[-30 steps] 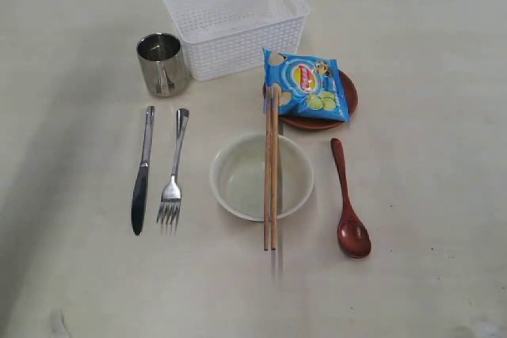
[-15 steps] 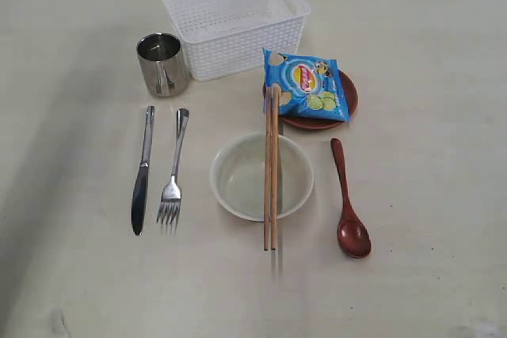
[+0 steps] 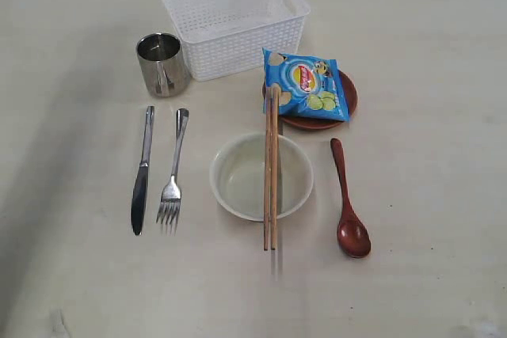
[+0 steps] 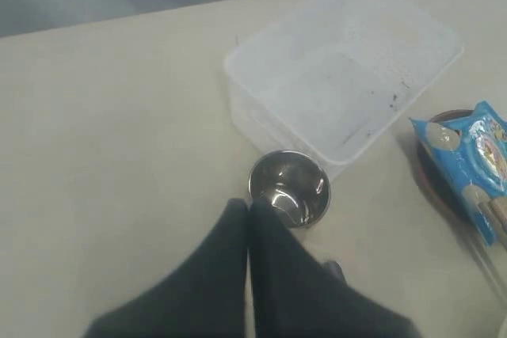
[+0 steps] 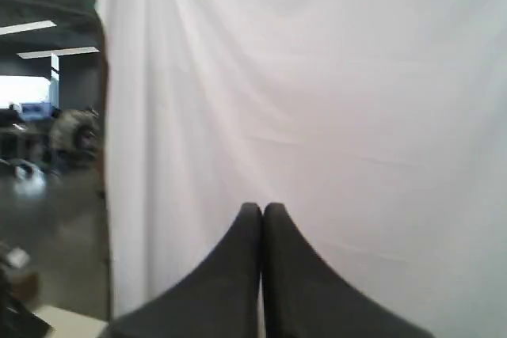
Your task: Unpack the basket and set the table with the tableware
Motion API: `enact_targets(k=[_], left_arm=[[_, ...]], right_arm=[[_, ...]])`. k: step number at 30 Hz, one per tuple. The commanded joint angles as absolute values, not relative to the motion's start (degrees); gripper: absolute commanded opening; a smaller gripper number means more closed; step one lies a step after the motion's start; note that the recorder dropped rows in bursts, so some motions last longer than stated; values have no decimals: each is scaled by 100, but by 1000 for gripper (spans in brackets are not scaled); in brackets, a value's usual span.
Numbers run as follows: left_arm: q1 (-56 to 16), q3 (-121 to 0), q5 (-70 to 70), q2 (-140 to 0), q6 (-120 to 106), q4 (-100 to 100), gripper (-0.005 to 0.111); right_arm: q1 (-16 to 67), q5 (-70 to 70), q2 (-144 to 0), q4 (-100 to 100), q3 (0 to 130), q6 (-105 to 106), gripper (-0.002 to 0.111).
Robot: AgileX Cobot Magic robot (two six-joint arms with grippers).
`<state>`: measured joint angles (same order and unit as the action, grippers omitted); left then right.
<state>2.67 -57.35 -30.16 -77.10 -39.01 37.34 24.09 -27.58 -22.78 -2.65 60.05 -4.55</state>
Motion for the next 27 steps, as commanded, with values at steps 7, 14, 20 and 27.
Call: enact_targets(k=[7,14,20,27], left_arm=[[283,-5702,-2980,-7670,-3868,3786,0],[283,-5702,-2980,-7670,-3868,3786,0],[283,-5702,-2980,-7670,-3868,3786,0],[283,-5702,-2980,-7670,-3868,3786,0]], right_arm=[[-51,-559,-1508,-302,1776,1066,0],[-384,0,-521,-279,0,881,0],[-384,-933,-254,-297,0,857,0],[-384,-1691,-242,-281,0,550,0]])
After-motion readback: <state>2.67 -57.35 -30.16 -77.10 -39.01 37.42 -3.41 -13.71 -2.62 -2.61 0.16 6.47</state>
